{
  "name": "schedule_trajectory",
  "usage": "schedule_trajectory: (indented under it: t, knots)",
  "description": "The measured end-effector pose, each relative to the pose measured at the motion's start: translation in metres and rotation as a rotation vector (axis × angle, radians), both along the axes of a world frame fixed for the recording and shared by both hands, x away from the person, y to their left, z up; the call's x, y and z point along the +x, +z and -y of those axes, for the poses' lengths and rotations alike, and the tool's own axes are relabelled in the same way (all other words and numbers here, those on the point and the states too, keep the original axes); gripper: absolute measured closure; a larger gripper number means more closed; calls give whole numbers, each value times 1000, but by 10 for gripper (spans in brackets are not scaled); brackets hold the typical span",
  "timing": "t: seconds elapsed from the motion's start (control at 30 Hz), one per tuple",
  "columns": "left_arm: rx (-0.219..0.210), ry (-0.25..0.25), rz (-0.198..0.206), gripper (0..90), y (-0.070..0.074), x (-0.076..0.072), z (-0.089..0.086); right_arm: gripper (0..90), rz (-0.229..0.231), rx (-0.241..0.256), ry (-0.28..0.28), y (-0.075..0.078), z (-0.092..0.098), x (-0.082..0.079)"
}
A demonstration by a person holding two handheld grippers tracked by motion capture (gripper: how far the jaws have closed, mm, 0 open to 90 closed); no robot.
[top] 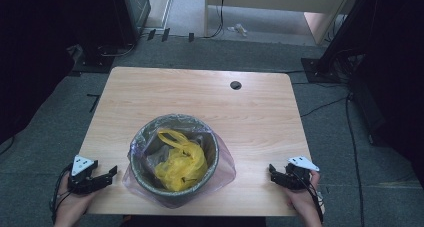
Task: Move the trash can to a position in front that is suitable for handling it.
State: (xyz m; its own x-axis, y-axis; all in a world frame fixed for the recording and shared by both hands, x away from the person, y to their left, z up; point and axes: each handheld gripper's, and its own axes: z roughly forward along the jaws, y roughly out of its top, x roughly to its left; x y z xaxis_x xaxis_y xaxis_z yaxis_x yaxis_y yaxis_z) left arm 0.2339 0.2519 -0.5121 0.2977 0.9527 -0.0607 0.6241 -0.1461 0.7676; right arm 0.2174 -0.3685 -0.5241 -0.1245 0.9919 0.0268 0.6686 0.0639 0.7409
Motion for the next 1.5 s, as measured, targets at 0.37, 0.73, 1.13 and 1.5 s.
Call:
schedule_trajectory:
  t: [0.37, 0.73, 1.13, 1.5]
  knots:
    - [-77, -221, 110, 251, 31, -21, 37, 221, 11, -13, -3, 1, -1, -1]
    - [-100, -358, 106, 250, 33, -27, 71, 230, 41, -15, 33, 7, -15, 0]
    - [-101, -362, 103, 250, 33, -25, 84, 246, 117, 23, 98, 30, -44, -6]
    - [-111, -350, 102, 250, 31, -18, 94, 248, 147, 99, 136, 44, -63, -11]
